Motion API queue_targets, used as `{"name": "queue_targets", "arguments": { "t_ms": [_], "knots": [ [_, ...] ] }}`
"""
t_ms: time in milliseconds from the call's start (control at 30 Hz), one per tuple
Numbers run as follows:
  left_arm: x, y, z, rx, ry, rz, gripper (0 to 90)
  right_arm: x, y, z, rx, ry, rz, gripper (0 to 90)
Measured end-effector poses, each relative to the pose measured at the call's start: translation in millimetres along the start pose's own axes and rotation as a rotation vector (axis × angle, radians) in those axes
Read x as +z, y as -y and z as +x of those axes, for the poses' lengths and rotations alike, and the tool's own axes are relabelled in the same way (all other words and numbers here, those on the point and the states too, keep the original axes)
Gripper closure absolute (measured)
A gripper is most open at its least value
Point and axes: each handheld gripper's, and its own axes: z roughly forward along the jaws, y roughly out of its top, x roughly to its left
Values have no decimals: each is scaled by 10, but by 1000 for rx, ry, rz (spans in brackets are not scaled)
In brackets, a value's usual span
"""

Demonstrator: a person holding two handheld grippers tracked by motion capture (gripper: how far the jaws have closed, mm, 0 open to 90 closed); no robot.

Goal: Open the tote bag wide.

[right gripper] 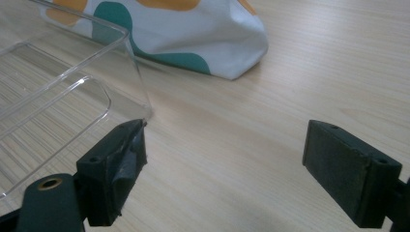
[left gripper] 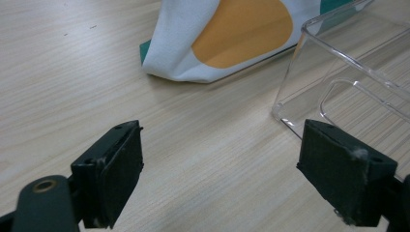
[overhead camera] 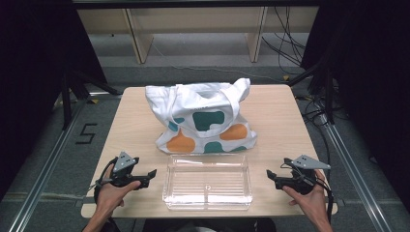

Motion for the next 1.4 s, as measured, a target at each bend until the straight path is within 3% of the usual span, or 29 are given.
{"name": "queue_targets", "arguments": {
  "t_ms": [167,200,233,267,300,367,400,500,633,667,733,800,933,1000,1067,1100,1233,1333,1400],
  "knots": [
    [2,1,-7,-20,3,5,153,3,1,-5,-25,23,-3,191],
    [3,0,-7,-21,4,4,153,1,-2,2,-8,0,20,194],
    [5,-1,-7,-23,5,3,154,2,-3,1,-7,-2,21,194],
    [1,-2,-5,-16,5,5,153,4,4,30,25,-1,22,194],
    [1,-1,-5,-16,8,8,154,15,1,2,-8,0,20,194],
    [3,-2,-4,-15,13,10,154,14,2,15,-1,11,14,194],
    [4,-4,-1,-8,17,11,154,8,-7,-3,-37,23,15,195],
    [3,-4,0,-8,17,11,155,6,-9,-3,-39,26,15,199],
    [2,-4,-6,-20,10,7,155,11,-8,-5,-32,13,21,199],
    [3,-5,-2,-21,8,7,154,15,-8,31,19,4,30,199],
    [3,-5,-1,-20,8,8,155,16,-12,30,18,6,31,199],
    [6,-3,5,-17,13,9,155,27,-26,-5,-24,12,13,206],
    [10,-1,3,-31,11,14,155,28,-47,-4,-24,24,9,206],
    [7,-2,4,-29,6,18,155,30,-71,-2,-12,-3,22,206],
    [8,-1,6,-31,11,17,154,18,-92,27,2,23,22,206],
    [7,1,4,-31,4,18,155,29,-110,10,-24,7,19,210],
    [10,-2,11,-34,7,17,155,12,-196,32,-64,28,12,228],
    [7,-4,9,-35,8,18,156,-3,-289,65,-74,32,12,235],
    [3,-8,17,-17,11,14,156,-17,-349,78,-95,43,9,235]
  ]
}}
